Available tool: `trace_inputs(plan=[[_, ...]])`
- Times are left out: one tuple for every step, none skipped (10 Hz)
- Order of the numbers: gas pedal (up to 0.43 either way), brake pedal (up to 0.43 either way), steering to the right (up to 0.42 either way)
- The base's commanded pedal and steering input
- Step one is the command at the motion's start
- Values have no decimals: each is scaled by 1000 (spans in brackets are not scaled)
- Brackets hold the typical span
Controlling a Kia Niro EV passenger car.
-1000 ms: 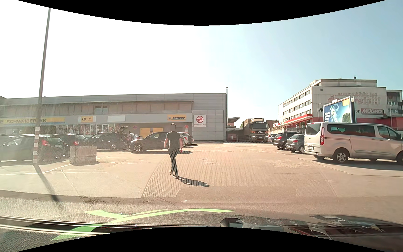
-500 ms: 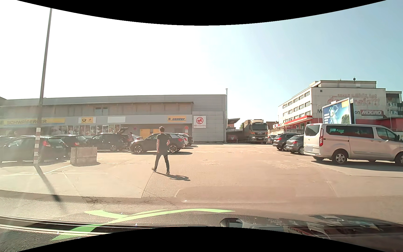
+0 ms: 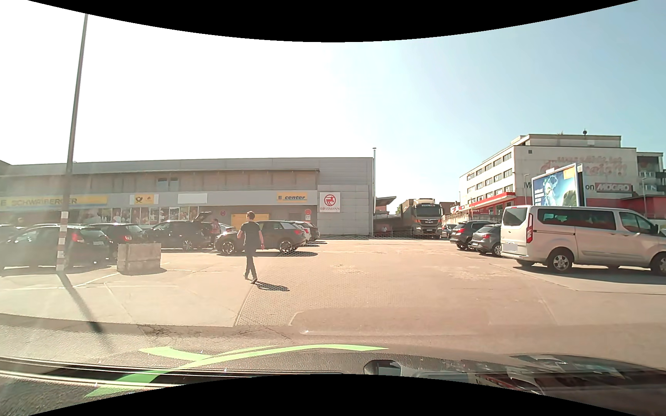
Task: Follow the waypoints while adhering to traffic rules and regulations
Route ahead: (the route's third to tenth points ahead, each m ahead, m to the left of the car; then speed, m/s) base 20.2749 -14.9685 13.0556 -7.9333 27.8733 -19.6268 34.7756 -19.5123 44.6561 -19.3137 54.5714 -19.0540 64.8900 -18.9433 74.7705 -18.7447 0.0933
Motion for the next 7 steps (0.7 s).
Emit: trace_inputs(plan=[[118, 0, -51], [118, 0, -51], [130, 0, -51], [150, 0, -51], [177, 0, -51], [189, 0, -51], [220, 0, -51]])
